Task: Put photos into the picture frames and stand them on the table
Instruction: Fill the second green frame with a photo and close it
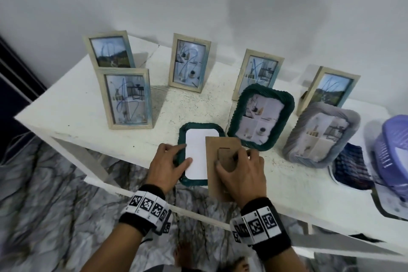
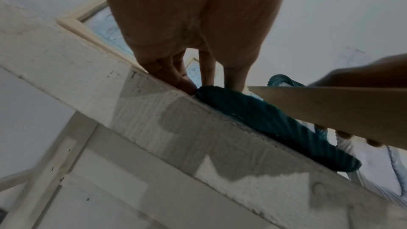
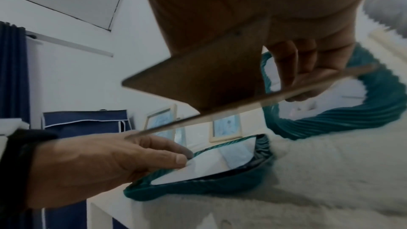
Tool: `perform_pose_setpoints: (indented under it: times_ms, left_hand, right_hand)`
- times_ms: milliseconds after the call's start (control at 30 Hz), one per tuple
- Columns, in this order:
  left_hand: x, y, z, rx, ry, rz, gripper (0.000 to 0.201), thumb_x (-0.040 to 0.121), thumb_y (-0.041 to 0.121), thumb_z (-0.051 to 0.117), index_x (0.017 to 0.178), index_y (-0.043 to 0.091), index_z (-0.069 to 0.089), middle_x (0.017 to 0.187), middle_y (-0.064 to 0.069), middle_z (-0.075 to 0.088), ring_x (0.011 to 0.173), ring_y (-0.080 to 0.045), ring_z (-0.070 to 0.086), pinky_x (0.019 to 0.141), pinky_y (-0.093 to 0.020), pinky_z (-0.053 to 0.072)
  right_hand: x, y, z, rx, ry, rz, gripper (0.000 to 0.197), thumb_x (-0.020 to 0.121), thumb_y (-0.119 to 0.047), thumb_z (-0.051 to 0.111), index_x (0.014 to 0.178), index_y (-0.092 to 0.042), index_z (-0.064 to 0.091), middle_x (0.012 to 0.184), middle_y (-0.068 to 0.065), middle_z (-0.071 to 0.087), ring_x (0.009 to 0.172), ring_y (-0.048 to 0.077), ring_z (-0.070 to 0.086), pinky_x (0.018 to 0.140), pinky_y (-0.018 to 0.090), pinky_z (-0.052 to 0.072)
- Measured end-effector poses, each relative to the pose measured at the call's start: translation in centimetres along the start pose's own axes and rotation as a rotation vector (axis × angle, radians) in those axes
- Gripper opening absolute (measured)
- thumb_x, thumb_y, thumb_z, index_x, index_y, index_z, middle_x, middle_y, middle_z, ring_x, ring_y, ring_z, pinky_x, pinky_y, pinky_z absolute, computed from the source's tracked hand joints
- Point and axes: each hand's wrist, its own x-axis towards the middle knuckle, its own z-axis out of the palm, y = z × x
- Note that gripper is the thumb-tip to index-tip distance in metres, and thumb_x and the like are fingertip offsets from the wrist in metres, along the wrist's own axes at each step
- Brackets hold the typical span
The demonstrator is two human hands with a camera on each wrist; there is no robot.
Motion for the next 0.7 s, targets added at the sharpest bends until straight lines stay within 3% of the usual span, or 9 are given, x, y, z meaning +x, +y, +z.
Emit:
perform_pose_setpoints:
  times_ms: [233,367,533,700]
  left_hand:
    - [0.0,0.1,0.2,0.043,0.028,-0.001,0.044,0.089,0.041,0.066,0.129,0.022,0.061,0.108,0.001,0.044,0.098,-0.017,0.054,0.087,-0.024,0.043]
    - [-0.2,0.0,0.0,0.027,0.033,0.026,0.039,0.095,0.04,0.058,0.127,0.019,0.061,0.108,-0.001,0.047,0.095,-0.017,0.056,0.086,-0.028,0.047]
    - [-0.1,-0.3,0.1,0.013,0.042,0.057,0.035,0.098,0.025,0.053,0.132,0.018,0.058,0.104,0.0,0.047,0.088,-0.015,0.055,0.082,-0.027,0.046]
    - [-0.2,-0.6,0.4,-0.003,0.048,0.075,0.033,0.095,0.024,0.058,0.128,0.022,0.061,0.102,0.001,0.047,0.087,-0.016,0.056,0.082,-0.033,0.05]
  right_hand:
    - [2.1,-2.5,2.0,-0.045,-0.058,-0.053,0.066,0.078,-0.061,0.061,0.124,-0.015,0.048,0.117,0.01,0.043,0.111,0.029,0.04,0.087,0.036,0.043]
    - [2.9,-3.2,2.8,-0.062,-0.074,-0.069,0.06,0.078,-0.06,0.06,0.113,-0.012,0.053,0.116,0.011,0.044,0.111,0.03,0.041,0.087,0.037,0.043]
    - [3.6,-3.7,3.4,-0.069,-0.099,-0.066,0.061,0.081,-0.058,0.059,0.119,-0.011,0.05,0.122,0.013,0.042,0.115,0.032,0.04,0.09,0.037,0.042]
    - [4.2,-4.4,3.9,-0.094,-0.135,-0.081,0.067,0.082,-0.059,0.057,0.125,-0.009,0.046,0.126,0.016,0.04,0.116,0.035,0.04,0.091,0.037,0.042]
